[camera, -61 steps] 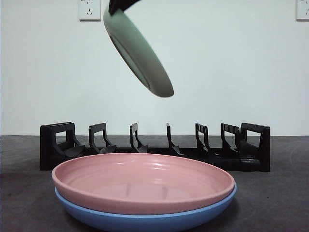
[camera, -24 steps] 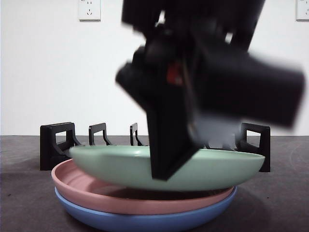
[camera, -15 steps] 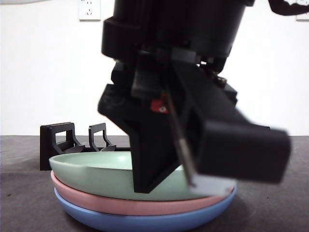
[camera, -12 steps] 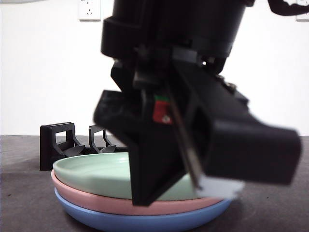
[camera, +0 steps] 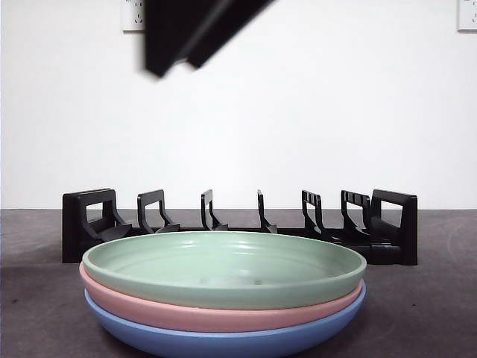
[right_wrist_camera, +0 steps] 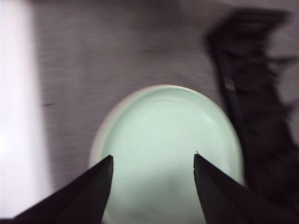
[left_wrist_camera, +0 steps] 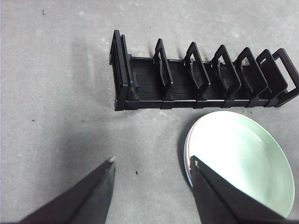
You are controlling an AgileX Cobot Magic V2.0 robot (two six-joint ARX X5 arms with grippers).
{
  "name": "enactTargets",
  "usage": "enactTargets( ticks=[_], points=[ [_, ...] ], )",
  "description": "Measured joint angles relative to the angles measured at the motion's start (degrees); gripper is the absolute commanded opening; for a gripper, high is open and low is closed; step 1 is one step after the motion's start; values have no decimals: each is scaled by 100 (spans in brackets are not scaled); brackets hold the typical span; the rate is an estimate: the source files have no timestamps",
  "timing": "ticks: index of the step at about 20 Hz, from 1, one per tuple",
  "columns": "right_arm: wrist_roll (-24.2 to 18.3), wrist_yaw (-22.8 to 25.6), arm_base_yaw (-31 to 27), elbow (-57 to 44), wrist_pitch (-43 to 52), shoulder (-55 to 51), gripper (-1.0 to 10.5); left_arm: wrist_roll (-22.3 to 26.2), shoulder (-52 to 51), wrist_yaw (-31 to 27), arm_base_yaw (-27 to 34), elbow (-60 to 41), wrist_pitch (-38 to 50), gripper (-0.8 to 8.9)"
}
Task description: Place the plate
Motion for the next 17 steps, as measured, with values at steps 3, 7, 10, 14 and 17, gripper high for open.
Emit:
enactTargets(
  ticks=[3, 7, 10, 14, 17],
  points=[
    [61, -2, -861, -118, -22, -444, 274, 0, 0, 2, 0, 0, -2, 250],
    [94, -251, -2162, -577, -26, -1141, 274, 0, 0, 2, 0, 0, 0, 250],
    [96, -564, -3102, -916, -22, -1556, 274, 0, 0, 0, 0, 0, 0, 250],
    [61, -966, -4201, -1005, -15, -1827, 274, 0, 0, 2, 0, 0, 0, 250],
    [50, -1062, -4629, -1005, -190, -1832, 130, 2, 0, 2, 0, 0, -70, 88]
  ],
)
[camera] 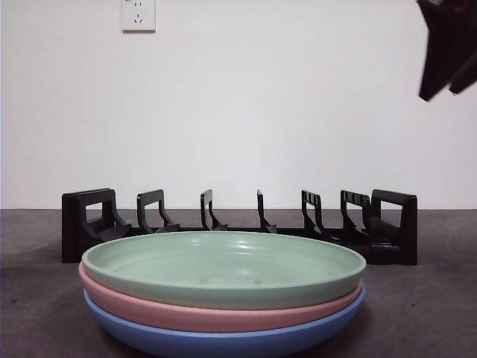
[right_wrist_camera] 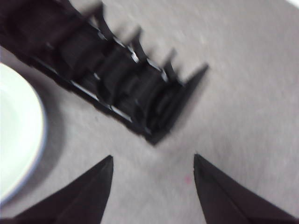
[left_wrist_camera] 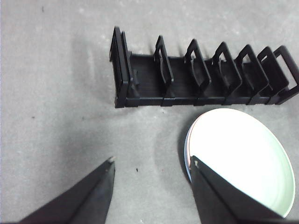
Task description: Place the plate
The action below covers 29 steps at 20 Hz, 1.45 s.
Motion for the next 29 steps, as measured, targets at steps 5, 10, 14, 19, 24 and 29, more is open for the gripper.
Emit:
enactTargets(
  ticks=[5, 10, 14, 19, 24, 29],
  points=[
    [4, -98, -7, -4, 254, -9, 19, -4, 0, -2, 0, 0, 101, 8],
    [4, -81, -7, -4, 258, -17, 19, -2, -20, -2, 0, 0, 68, 8],
    [4, -81, -7, -4, 260, -17, 20, 227, -96, -46, 0, -4, 96, 7],
    [4, -81, -7, -4, 284, -17, 19, 933, -1128, -343, 785, -1554, 2446, 7],
    [4, -81, -7, -4, 295, -17, 19, 1056, -2293, -343, 1429, -4035, 4332, 8],
    [4, -81, -7, -4, 315, -17, 19, 1060, -2848, -345, 1499, -4868, 4771, 8]
  ],
)
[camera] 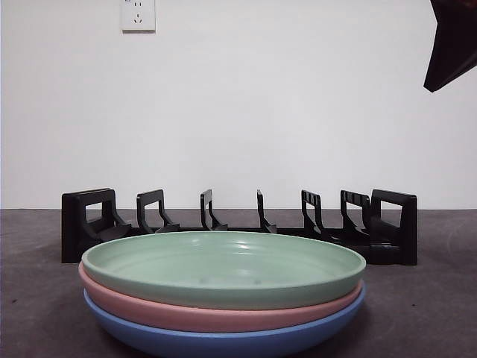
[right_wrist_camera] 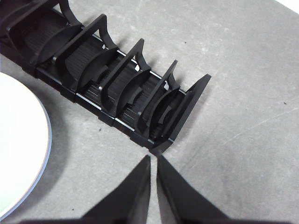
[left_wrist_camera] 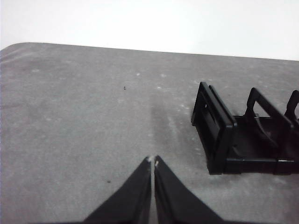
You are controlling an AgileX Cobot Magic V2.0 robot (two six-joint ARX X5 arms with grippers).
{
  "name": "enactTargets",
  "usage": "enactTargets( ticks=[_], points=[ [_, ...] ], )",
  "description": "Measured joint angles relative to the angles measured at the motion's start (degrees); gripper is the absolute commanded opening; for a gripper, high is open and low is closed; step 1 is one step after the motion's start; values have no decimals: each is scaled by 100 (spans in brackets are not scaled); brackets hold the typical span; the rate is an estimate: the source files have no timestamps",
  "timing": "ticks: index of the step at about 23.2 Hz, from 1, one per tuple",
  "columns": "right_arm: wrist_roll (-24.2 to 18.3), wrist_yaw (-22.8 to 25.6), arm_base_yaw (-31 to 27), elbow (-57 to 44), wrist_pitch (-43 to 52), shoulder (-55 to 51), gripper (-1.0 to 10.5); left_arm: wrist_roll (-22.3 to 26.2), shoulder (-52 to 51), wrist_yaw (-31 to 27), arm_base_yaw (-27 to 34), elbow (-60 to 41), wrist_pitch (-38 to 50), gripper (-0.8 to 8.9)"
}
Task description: Place the plate
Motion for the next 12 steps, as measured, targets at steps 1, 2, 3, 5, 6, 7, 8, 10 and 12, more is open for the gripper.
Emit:
enactTargets(
  ticks=[1, 2, 3, 5, 6, 7, 8, 10, 12],
  points=[
    [0, 0, 0, 0, 13, 0, 20, 0, -107, 2, -2, 0, -22, 8],
    [0, 2, 0, 0, 20, 0, 19, 0, -168, 4, -2, 0, -11, 8],
    [0, 0, 0, 0, 24, 0, 20, 0, -195, 7, -4, 0, 33, 8],
    [0, 0, 0, 0, 48, -2, 19, 0, -192, 2, -4, 0, -33, 8],
    [0, 0, 0, 0, 46, -2, 19, 0, -192, 2, -4, 0, -37, 7],
    [0, 0, 0, 0, 46, -2, 19, 0, -192, 4, -4, 0, -28, 8],
    [0, 0, 0, 0, 46, -2, 19, 0, -192, 2, -4, 0, -28, 8],
    [0, 2, 0, 0, 46, -2, 19, 0, -192, 2, -4, 0, -33, 8],
    [0, 0, 0, 0, 46, -2, 19, 0, -192, 2, -4, 0, -35, 7]
  ],
)
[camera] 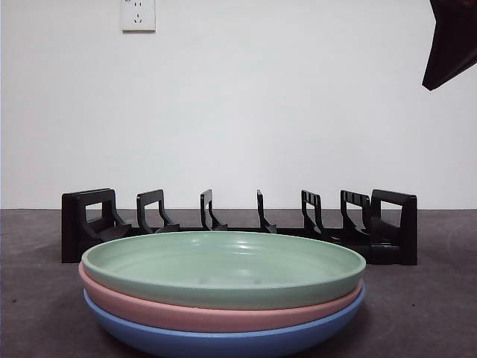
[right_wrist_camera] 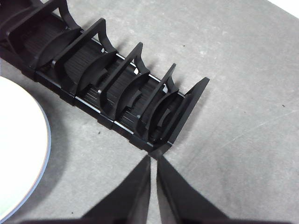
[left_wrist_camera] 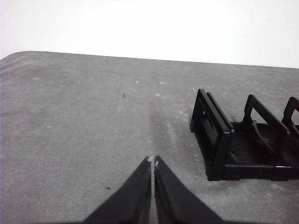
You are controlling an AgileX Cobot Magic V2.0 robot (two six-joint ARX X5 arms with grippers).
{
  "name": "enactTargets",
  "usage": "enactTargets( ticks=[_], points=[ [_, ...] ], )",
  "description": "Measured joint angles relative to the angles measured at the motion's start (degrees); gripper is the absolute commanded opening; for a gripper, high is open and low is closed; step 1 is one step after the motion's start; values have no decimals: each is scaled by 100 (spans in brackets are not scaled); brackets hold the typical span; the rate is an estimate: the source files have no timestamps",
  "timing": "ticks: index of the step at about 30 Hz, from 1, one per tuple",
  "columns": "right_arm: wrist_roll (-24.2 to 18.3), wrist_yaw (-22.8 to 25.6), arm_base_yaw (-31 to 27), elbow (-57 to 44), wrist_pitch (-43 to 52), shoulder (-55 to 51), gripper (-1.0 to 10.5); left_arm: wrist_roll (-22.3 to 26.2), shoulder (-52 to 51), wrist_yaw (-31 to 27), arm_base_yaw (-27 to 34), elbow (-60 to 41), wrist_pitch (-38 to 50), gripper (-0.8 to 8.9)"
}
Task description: Place the plate
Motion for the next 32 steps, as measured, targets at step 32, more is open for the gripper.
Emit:
enactTargets(
  ticks=[32],
  points=[
    [791, -50, -2221, -4927, 2686, -5425, 19, 0, 0, 2, 0, 0, -20, 8]
  ],
)
